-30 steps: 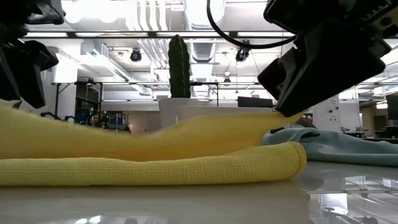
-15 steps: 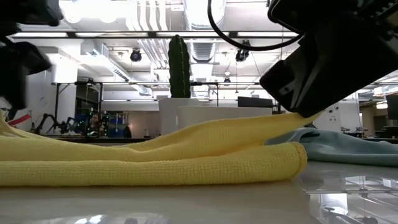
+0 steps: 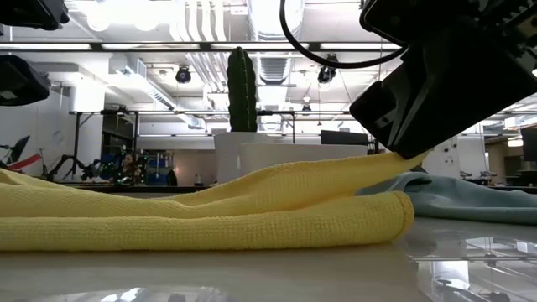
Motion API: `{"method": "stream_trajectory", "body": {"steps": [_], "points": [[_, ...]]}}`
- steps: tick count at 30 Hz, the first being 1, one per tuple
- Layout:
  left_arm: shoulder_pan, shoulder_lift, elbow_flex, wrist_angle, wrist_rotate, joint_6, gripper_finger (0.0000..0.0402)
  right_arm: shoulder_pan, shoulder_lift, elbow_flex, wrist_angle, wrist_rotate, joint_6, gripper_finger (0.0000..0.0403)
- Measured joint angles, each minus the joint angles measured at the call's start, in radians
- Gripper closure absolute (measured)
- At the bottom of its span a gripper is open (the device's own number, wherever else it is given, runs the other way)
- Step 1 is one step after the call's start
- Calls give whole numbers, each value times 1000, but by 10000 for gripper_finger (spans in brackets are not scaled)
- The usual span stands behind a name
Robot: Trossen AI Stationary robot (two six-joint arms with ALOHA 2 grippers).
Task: Fold microfiber towels
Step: Fold the yellow towel
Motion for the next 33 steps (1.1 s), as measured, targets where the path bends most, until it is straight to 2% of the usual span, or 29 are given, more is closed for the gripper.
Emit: {"method": "stream_trajectory", "body": {"steps": [5, 8, 11, 14, 18, 22, 25, 29, 33], "points": [[0, 0, -12, 48, 20, -19, 204, 0, 0, 0, 0, 0, 0, 394], [2, 22, -31, 23, -13, -19, 204, 0, 0, 0, 0, 0, 0, 394], [16, 48, -30, -156, -158, -34, 204, 0, 0, 0, 0, 0, -10, 394], [42, 56, -20, -338, -328, -152, 204, 0, 0, 0, 0, 0, -13, 394], [50, 32, 3, -361, -309, -84, 204, 0, 0, 0, 0, 0, -7, 394], [50, 16, 14, -268, -210, -46, 204, 0, 0, 0, 0, 1, -7, 394], [40, 18, -1, -110, -143, -42, 204, 0, 0, 0, 0, 1, -8, 394], [36, 41, -33, 114, -153, 17, 204, 0, 0, 0, 1, 2, -22, 394], [37, 84, -32, 133, -209, 35, 204, 0, 0, 0, 0, 3, -27, 394]]}}
